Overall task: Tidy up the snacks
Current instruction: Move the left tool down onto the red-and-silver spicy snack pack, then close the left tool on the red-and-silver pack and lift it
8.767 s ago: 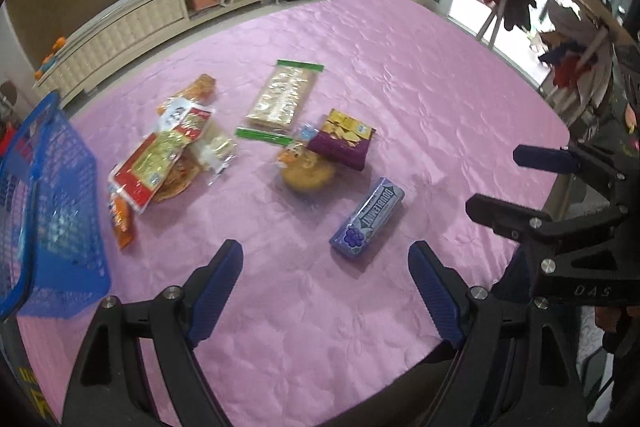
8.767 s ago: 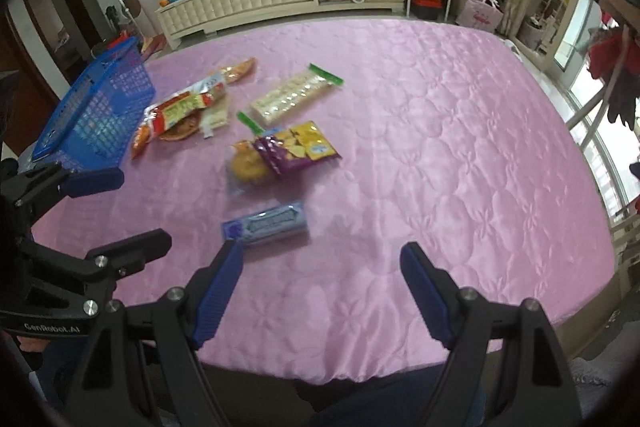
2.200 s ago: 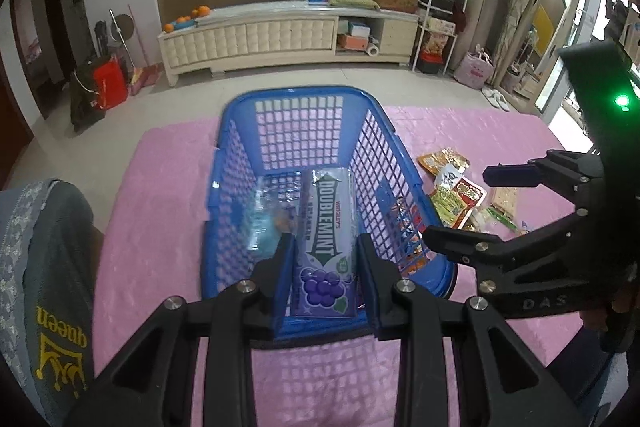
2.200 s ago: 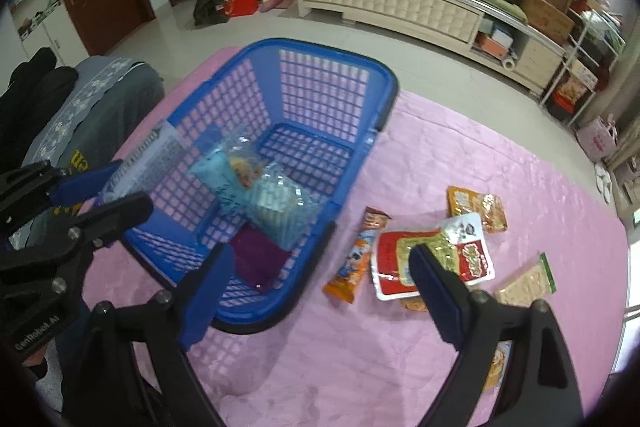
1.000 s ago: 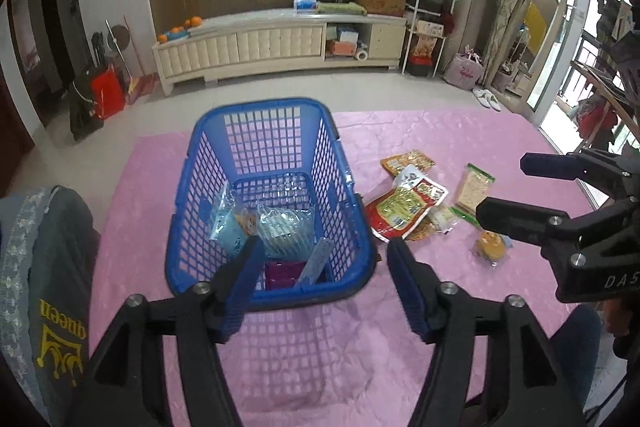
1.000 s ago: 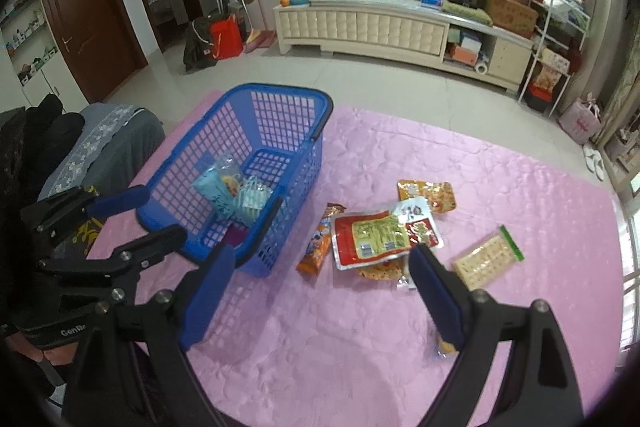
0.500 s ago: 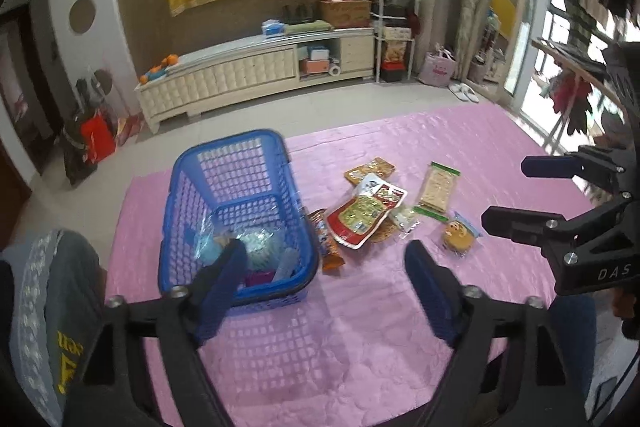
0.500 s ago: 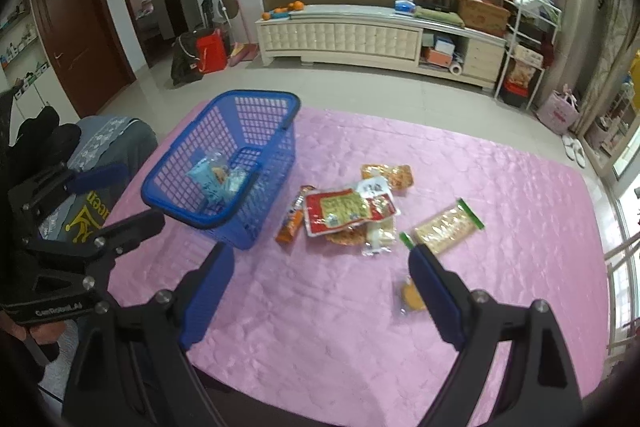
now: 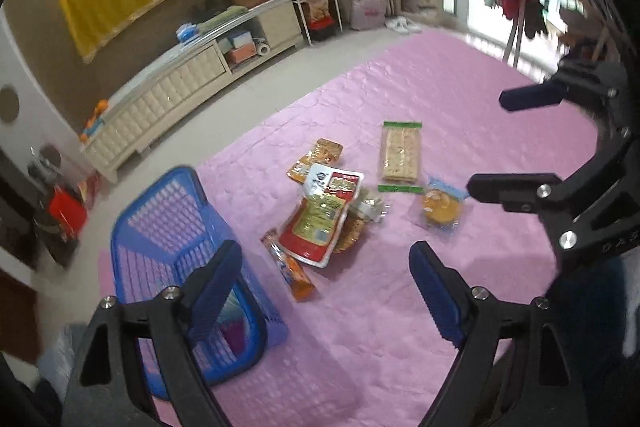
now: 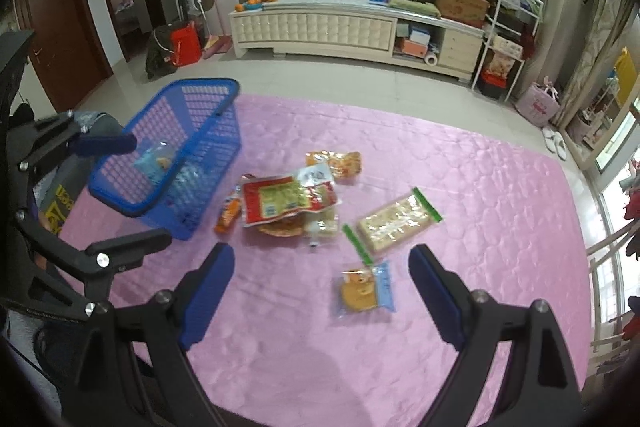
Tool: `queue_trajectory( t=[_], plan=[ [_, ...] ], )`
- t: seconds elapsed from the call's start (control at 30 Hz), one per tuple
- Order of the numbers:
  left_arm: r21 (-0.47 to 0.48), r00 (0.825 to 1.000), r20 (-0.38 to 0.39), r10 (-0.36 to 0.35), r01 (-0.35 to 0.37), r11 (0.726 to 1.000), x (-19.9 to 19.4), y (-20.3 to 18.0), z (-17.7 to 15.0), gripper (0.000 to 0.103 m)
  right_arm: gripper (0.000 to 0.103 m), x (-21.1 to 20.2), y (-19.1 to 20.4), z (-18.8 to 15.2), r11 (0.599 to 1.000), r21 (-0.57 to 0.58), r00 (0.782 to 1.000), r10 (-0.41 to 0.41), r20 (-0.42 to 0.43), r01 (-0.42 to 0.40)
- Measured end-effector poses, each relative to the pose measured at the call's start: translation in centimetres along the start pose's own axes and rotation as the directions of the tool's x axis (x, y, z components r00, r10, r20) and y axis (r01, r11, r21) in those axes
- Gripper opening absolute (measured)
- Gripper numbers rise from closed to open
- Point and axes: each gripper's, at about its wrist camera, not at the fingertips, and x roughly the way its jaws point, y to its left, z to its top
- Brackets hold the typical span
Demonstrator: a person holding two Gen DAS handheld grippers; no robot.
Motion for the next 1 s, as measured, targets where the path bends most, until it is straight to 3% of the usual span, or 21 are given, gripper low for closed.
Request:
queue_trajectory(
  t=[0.2,0.37,0.53,0.7,0.8,0.9,1.0],
  plan=[
    [0.157,0.996,-0.087,0.001,0.013,0.988,4.4,-0.9,2.6,0.084,0.092,3.1,-2.5,0.0,1.0,0.017,0.999,-0.005,-0.051,0.005],
    [0.226,0.987,-0.162,0.014,0.023,0.974,8.5,-1.5,3.9,0.084,0.092,6.8,-3.9,0.6,1.0,0.014,0.993,0.013,-0.118,-0.012],
    [0.287,0.967,-0.256,-0.013,0.088,0.954,12.6,-2.0,4.6,0.084,0.092,9.9,-5.2,0.4,0.999,0.025,0.986,0.038,-0.163,-0.034],
    [0.283,0.92,-0.382,-0.085,0.204,0.937,16.3,-2.3,5.2,0.084,0.092,12.2,-6.9,-0.1,0.996,0.065,0.981,0.065,-0.183,-0.054],
    [0.279,0.847,-0.506,-0.163,0.339,0.898,18.7,-3.0,5.0,0.084,0.092,13.1,-7.9,-0.4,0.991,0.102,0.979,0.106,-0.177,-0.089],
    [0.353,0.873,-0.485,-0.053,0.25,0.902,20.8,-3.3,5.2,0.084,0.092,14.0,-8.5,-0.6,0.985,0.123,0.976,0.138,-0.171,-0.118],
    [0.348,0.865,-0.5,-0.029,0.231,0.908,22.3,-2.8,5.4,0.084,0.092,14.7,-8.4,-0.5,0.985,0.115,0.973,0.149,-0.177,-0.129]
  ],
)
